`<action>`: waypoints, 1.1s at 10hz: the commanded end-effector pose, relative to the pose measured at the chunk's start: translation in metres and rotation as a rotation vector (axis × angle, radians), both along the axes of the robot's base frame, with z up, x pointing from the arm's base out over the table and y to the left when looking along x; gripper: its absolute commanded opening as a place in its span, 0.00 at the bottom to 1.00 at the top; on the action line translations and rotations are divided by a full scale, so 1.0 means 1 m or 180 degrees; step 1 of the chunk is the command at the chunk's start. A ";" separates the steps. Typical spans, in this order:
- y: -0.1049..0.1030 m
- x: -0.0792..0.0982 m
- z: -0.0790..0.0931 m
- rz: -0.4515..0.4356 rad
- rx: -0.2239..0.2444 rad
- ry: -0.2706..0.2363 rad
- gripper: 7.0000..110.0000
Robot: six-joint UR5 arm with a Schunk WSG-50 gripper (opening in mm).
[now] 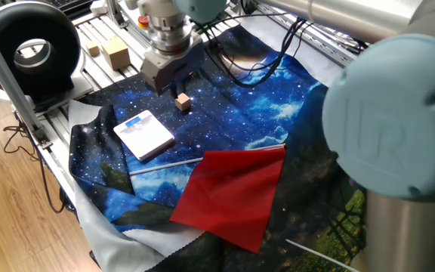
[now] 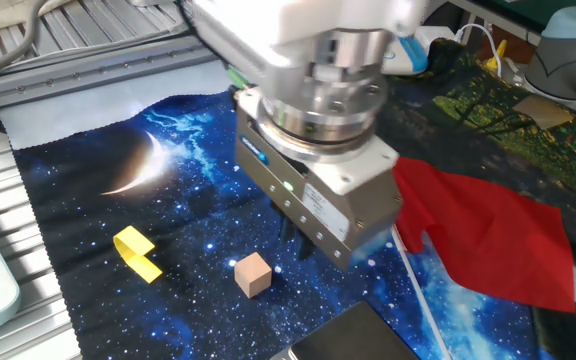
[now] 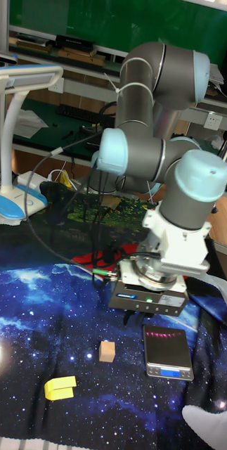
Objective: Remove the object from the scale
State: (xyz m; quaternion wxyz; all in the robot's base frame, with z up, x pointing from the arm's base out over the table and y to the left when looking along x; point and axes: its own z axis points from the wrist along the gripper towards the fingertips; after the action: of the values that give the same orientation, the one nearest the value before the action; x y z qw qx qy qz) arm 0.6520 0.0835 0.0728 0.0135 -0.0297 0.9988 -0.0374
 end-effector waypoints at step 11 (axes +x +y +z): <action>-0.004 0.000 0.000 -0.0070 0.0212 -0.0001 0.00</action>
State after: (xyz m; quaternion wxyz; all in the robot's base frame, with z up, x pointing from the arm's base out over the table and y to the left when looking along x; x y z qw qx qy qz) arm 0.6553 0.0804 0.0699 0.0118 -0.0226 0.9996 -0.0140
